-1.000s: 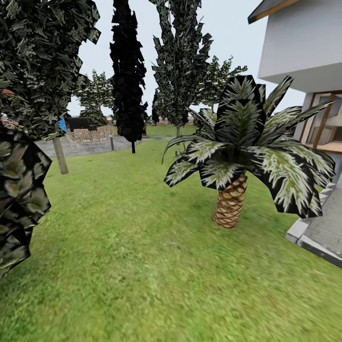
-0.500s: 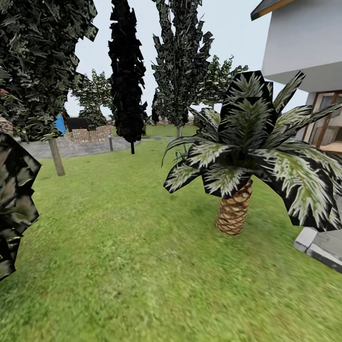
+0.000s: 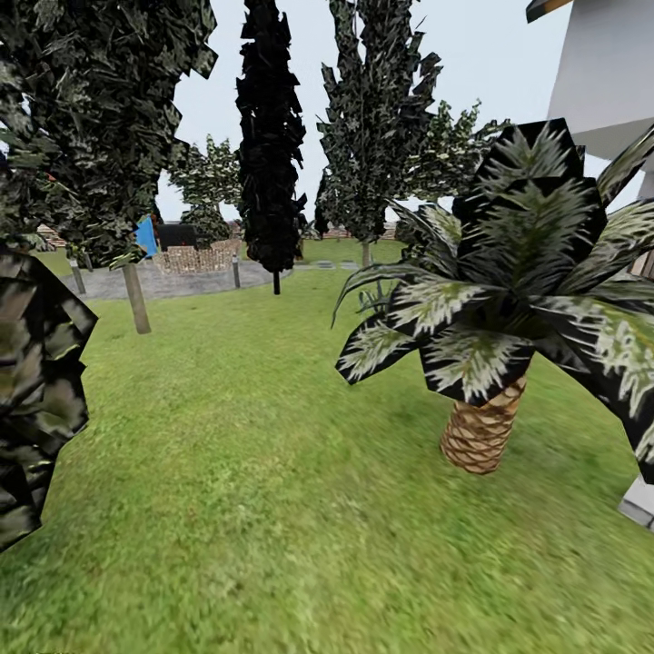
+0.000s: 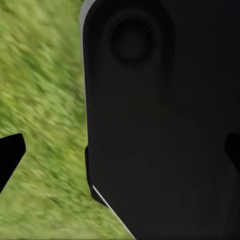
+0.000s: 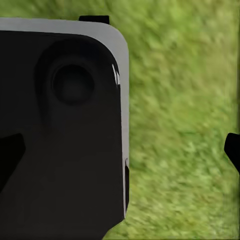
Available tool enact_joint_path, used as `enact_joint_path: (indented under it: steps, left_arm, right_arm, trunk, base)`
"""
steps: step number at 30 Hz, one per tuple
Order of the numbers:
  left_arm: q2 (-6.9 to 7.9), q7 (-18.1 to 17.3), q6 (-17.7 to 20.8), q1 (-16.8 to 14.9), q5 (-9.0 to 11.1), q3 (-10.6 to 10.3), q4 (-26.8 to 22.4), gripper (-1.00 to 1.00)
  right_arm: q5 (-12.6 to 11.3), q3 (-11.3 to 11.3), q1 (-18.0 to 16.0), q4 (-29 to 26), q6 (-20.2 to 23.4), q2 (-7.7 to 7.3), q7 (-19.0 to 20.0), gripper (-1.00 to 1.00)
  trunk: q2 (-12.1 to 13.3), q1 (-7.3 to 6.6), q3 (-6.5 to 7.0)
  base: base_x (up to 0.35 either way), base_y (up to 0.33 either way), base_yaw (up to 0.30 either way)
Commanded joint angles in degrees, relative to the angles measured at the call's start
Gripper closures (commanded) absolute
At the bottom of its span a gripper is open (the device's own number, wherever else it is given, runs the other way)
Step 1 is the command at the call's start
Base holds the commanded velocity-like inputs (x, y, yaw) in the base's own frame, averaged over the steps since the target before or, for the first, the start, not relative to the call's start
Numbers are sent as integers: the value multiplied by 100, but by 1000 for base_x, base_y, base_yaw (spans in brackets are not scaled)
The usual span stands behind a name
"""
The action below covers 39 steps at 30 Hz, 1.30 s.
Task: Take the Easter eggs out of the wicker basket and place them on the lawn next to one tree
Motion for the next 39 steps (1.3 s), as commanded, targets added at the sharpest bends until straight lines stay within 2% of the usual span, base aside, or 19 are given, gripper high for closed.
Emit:
enact_joint_path:
  steps: [1, 39]
  left_arm:
    - [1, -19, 1, 1, 1, 0, -7, -100]
    - [1, -19, 1, 1, 1, -2, -7, -100]
  right_arm:
    - [-14, 5, -7, 11, 1, -1, 4, -100]
    - [-9, 5, -7, 11, 1, -9, 4, -100]
  trunk:
    - [-2, 4, -4]
    - [-2, 4, -60]
  base:
    - [337, 0, 256]
    - [337, 0, 255]
